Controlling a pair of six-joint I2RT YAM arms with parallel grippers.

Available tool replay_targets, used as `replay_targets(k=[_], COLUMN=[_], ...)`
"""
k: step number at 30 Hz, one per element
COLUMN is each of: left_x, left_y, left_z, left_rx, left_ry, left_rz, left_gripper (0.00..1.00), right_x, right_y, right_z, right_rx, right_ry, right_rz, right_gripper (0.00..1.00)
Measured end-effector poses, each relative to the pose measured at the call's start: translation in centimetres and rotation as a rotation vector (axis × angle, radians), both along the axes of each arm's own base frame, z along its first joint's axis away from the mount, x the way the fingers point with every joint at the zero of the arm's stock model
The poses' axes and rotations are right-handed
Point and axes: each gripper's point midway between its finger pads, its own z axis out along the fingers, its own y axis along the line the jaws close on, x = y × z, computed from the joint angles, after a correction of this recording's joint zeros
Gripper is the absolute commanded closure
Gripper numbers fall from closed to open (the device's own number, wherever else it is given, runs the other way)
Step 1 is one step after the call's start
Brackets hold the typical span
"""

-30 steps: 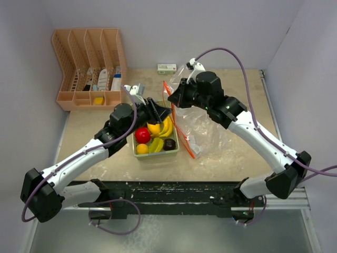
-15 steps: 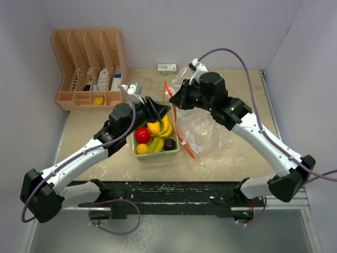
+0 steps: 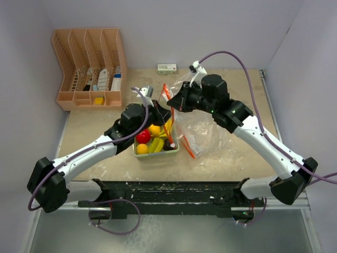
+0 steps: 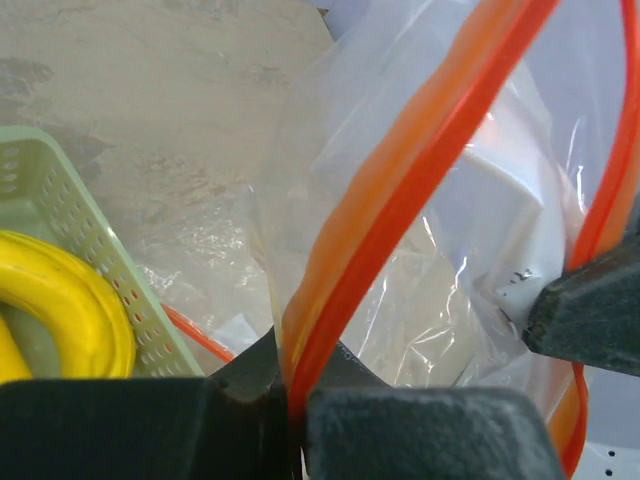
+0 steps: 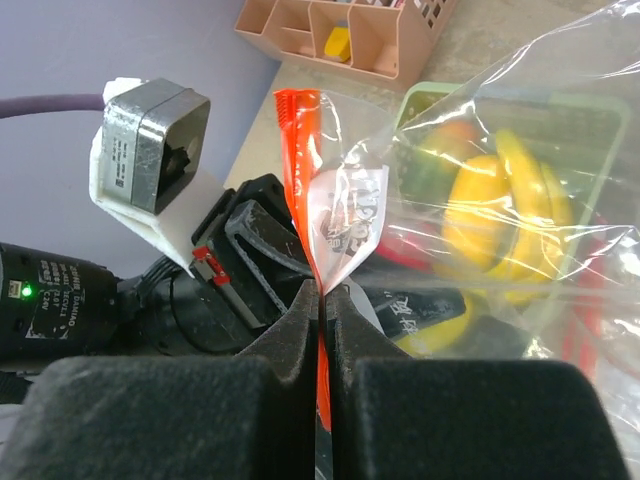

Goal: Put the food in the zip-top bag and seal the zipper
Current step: Open the zipper of the food storage bag.

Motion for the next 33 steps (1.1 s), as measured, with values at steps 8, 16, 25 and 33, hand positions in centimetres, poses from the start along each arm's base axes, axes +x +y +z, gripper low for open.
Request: replay_targets(k=[8,16,25,33], left_x=[-0.5,-3.0,-4.2,-5.2], left_y=[5.9,11.7,18.0,22.4], left_z=[1.3,8.1,4.7,4.4], left_rx=[0.173,0.306,0.633,0.767], left_ry=[-0.006,-0.098,0.054,0.091], left_rz=[0.2,0.319,0.478,0.622], left_gripper=[1.0,1.0,1.0,1.0], right_x=[-1.1,0.2,2.7,0.1], right_y=[-2.9,-5.9,-1.6,3.0], right_z=[-1.1,-0.5,-2.4,-1.5], right_rx=[-0.103,-0.247,-0.274,-0.193], right_ry=[0.017,-0.069,-0.097,-0.12], right_rz=[-0.061,-0.227,-0.09,0.096], right_gripper=[1.0,0.98,0.53,0.39])
